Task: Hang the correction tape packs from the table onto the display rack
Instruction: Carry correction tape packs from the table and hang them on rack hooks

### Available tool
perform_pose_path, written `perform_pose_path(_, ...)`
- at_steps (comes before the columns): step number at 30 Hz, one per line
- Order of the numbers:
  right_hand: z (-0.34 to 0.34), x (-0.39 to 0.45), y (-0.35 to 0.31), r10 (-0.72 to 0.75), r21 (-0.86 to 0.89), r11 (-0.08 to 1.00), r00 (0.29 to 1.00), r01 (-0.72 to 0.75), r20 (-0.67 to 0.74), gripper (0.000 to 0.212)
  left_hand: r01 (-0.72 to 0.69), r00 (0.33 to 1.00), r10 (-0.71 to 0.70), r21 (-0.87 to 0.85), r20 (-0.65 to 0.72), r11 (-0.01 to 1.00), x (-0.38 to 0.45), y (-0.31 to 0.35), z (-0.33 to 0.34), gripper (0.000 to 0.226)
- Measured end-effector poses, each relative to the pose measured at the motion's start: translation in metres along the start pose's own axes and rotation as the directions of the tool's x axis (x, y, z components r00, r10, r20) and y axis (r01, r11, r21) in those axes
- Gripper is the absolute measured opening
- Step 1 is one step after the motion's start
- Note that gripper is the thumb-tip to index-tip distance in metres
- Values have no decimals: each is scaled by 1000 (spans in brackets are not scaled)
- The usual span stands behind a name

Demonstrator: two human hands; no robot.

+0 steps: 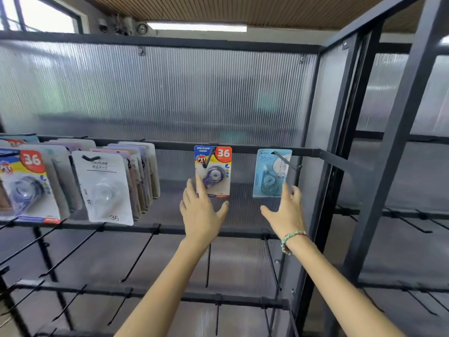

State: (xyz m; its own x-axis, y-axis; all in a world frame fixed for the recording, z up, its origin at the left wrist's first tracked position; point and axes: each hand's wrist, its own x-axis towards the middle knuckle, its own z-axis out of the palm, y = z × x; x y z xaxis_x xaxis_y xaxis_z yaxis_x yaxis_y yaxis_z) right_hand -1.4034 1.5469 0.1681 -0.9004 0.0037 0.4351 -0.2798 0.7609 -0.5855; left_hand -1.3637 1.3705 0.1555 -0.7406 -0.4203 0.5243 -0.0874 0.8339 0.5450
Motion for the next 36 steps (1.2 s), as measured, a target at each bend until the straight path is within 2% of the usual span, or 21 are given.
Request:
perform_pose_path(6,5,-41,-21,-157,37,988,973,152,171,69,-37,996,38,-10,83,999,-31,-33,-43,81)
perform_pose_path(11,20,-84,-70,-303,109,952,925,285,228,66,-9,997,11,-24,79,1000,-65,-77,-98,74)
perform_pose_path(15,43,-134,-124,-394,189,917,870,351,297,65,65,997,-66,34,46,997,-102,-125,-158,69)
perform_pose_path(23,95,-263,-234,-566,334,823,712,460,415,64,271,963,-264,179,-60,946,-204,-239,-290,67)
perform_pose_path(30,137,-366,-326,-726,484,688,497,541,476,64,507,860,-460,253,-223,824,-303,-310,-392,67)
perform_pose_path(36,180,-443,-417,-845,615,522,259,591,468,63,700,706,-586,265,-398,663,-369,-363,-473,62)
